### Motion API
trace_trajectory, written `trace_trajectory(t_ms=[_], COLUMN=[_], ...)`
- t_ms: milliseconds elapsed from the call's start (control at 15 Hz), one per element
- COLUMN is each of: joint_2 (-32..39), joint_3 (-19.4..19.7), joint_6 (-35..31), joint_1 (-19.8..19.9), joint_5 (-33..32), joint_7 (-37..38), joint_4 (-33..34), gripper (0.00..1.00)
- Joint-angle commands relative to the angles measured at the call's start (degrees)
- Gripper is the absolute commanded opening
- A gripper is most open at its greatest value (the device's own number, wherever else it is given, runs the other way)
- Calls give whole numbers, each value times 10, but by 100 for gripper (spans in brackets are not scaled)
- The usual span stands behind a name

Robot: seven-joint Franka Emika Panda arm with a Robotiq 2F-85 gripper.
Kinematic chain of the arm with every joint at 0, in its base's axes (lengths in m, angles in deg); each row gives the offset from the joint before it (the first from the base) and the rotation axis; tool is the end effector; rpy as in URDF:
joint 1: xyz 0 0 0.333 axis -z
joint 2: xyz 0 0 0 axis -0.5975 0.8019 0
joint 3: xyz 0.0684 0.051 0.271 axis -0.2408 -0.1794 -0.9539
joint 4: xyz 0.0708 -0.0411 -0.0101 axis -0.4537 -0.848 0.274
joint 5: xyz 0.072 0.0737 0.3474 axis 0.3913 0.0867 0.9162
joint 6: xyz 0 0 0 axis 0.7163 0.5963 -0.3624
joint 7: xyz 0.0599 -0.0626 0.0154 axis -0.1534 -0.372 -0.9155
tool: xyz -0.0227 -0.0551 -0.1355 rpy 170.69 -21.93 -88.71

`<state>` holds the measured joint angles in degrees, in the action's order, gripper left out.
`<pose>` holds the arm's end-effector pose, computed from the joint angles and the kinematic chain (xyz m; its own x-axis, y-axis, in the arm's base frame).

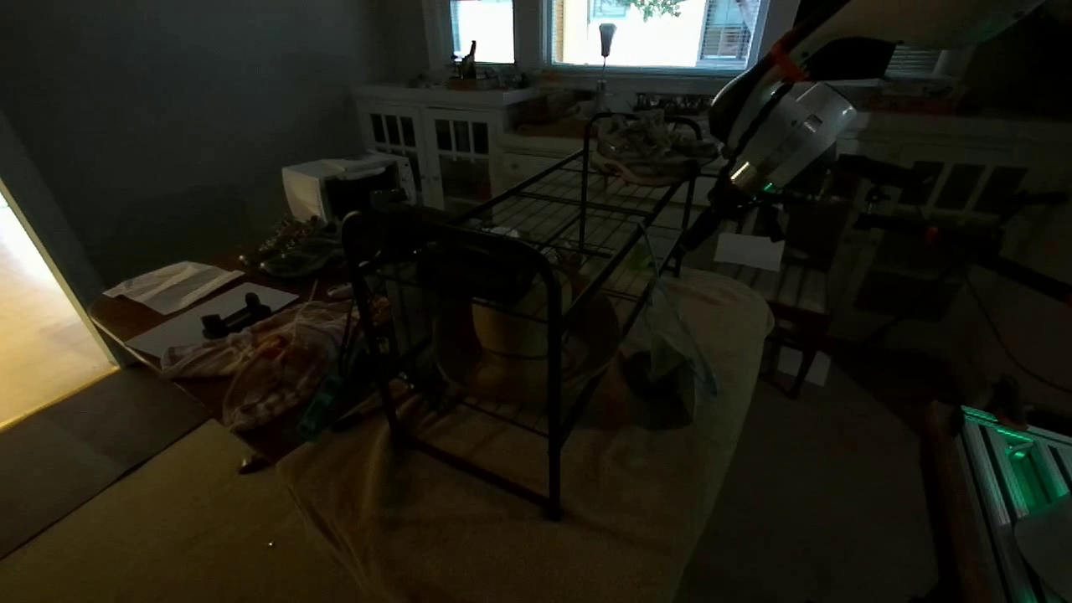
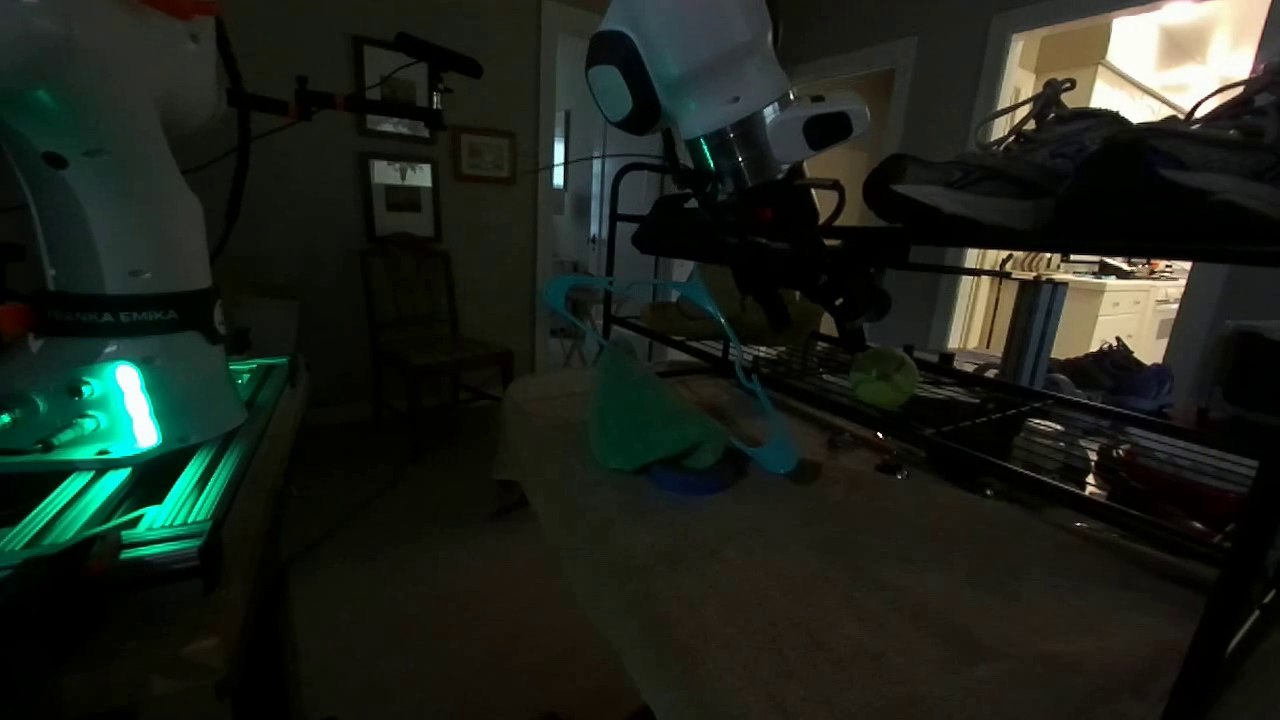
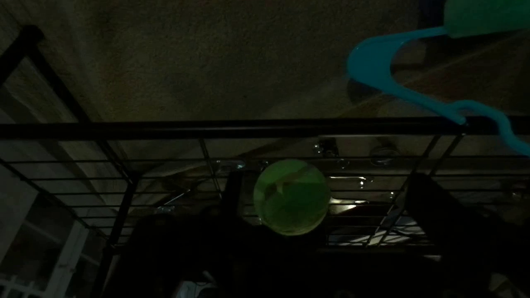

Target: Remove the green ball from the bottom rack and put it on the top rack

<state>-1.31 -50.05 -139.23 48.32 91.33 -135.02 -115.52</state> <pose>0.4771 -0.2853 0.2379 0.8291 0.0628 0.5556 0.0505 -0.9980 0.0374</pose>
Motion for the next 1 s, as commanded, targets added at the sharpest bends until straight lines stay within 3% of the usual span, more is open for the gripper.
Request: trace_trajectory(t_ms=[0,467,933], joint_2=[48,100,127], joint_3=[-18,-27,-30], joint_6=[-12,-12,0], joint_1=[21,32,31], joint_5=[82,185,245], joint_7=[-85,-213,-285], joint_4=[46,94,118], gripper=[100,100,100])
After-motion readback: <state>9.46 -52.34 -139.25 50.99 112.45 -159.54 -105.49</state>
